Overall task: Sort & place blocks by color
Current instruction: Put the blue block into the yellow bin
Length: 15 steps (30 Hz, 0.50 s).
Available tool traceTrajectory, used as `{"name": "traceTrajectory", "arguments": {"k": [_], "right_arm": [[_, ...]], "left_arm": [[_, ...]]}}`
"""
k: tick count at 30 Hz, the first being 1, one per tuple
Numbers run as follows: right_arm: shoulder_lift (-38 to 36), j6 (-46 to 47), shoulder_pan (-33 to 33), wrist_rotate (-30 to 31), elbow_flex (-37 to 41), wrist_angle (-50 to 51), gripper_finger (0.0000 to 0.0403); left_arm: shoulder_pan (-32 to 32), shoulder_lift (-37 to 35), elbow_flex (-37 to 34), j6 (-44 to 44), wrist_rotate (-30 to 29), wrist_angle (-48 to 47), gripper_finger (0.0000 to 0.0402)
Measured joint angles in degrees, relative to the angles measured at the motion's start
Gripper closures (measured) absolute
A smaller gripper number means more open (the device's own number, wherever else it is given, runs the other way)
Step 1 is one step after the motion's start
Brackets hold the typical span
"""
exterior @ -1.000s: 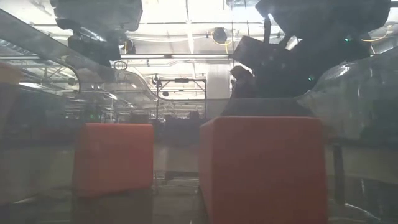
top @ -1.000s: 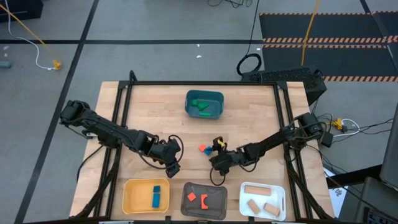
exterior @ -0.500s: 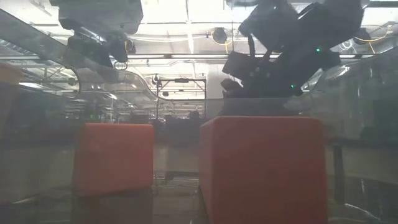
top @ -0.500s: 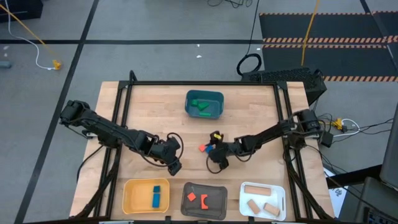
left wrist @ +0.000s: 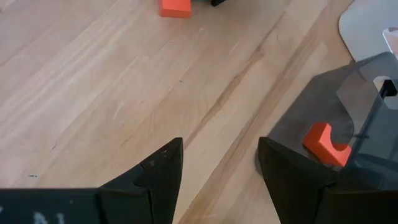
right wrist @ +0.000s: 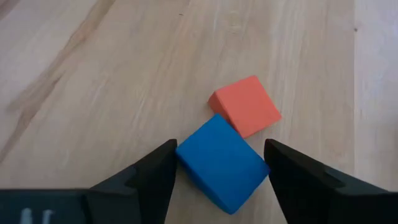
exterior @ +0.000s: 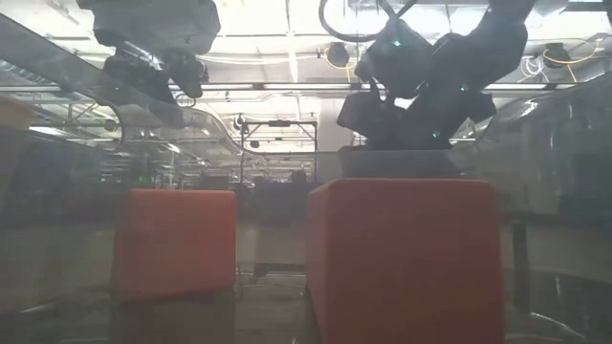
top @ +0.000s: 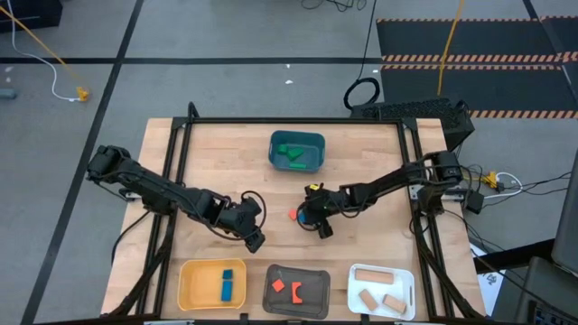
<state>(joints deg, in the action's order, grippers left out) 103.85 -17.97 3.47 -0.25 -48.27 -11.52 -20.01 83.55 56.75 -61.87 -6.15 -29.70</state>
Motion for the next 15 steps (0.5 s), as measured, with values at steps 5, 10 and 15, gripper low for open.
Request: {"name": "traceTrajectory", "arguments": {"k": [5,10,15], "right_arm": [[-0.18,0.01,-0.63,-0.09,1.70,-0.83,0.0203],[-0.17,1.99,-0.66,-0.09,3.04,-1.27,0.0209],[-0.09,7.01,-0.55,-0.03,3.16,-1.07,0.0206]], "left_arm": [[0.00,0.00,0.00,-0.77,-1.38,0.03,0.0192],[0.00,-0.02,0.00,-1.29,-1.79,0.03,0.0192],[0.00,-0.02,0.00,-2.08,-2.01,0.03,0.0192]]}}
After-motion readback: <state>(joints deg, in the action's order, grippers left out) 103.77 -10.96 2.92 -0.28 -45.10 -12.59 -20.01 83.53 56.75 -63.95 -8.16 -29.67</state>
